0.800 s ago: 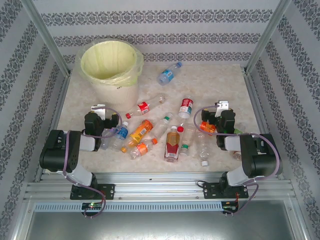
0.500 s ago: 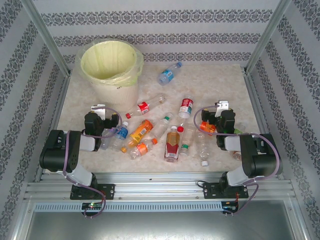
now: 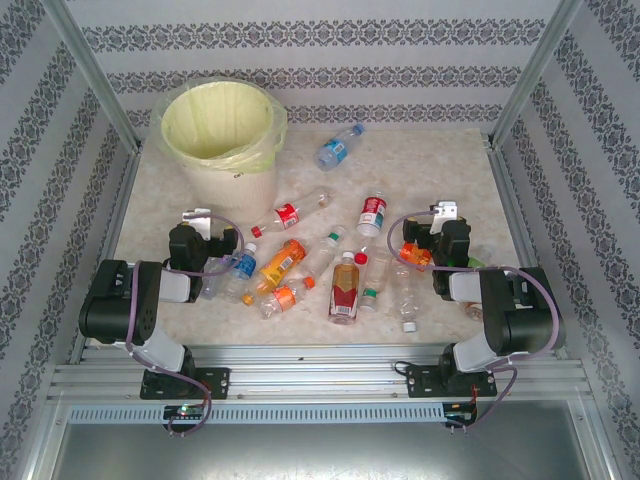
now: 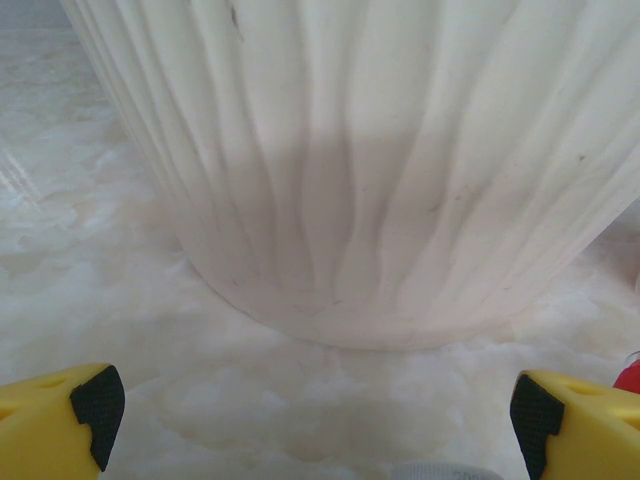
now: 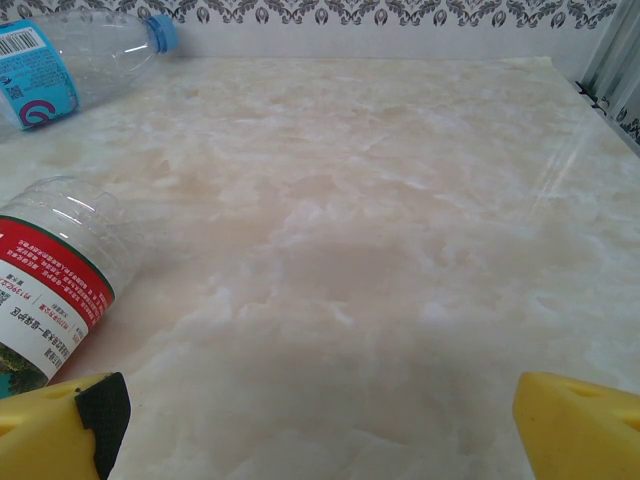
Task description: Put the plastic bottles in the bin
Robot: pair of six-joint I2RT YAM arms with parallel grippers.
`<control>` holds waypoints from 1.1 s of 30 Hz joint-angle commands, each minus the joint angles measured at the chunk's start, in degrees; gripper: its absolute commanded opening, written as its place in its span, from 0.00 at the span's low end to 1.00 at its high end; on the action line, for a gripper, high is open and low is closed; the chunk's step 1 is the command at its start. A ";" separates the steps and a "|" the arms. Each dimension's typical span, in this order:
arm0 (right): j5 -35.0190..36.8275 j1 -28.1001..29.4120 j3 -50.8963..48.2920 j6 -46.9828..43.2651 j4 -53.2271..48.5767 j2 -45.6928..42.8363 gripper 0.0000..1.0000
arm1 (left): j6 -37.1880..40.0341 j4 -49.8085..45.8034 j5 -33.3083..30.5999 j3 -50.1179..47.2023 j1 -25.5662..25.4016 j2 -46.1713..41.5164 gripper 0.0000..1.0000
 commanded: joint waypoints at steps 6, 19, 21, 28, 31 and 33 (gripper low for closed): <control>-1.28 -0.53 0.98 -0.18 0.48 -0.10 0.98 | 0.66 1.64 1.28 0.17 0.54 -0.27 1.00; -0.43 -0.69 0.58 0.43 1.11 -0.09 0.98 | -0.14 1.69 -0.97 0.19 0.55 -0.23 1.00; -0.81 -0.71 0.24 0.33 1.77 -0.11 0.98 | 0.12 4.16 -0.08 -1.14 0.54 -0.40 1.00; 0.03 -0.80 -0.88 0.72 2.42 -2.24 0.98 | -0.75 9.56 -2.93 -4.48 0.54 -1.66 1.00; 2.31 -0.62 0.11 1.13 -3.33 -6.67 0.98 | -1.31 5.73 -4.70 -4.14 0.55 -5.41 1.00; 4.37 -0.52 1.14 1.80 -8.43 -9.92 0.98 | -1.63 1.86 -5.72 -3.72 0.54 -8.59 1.00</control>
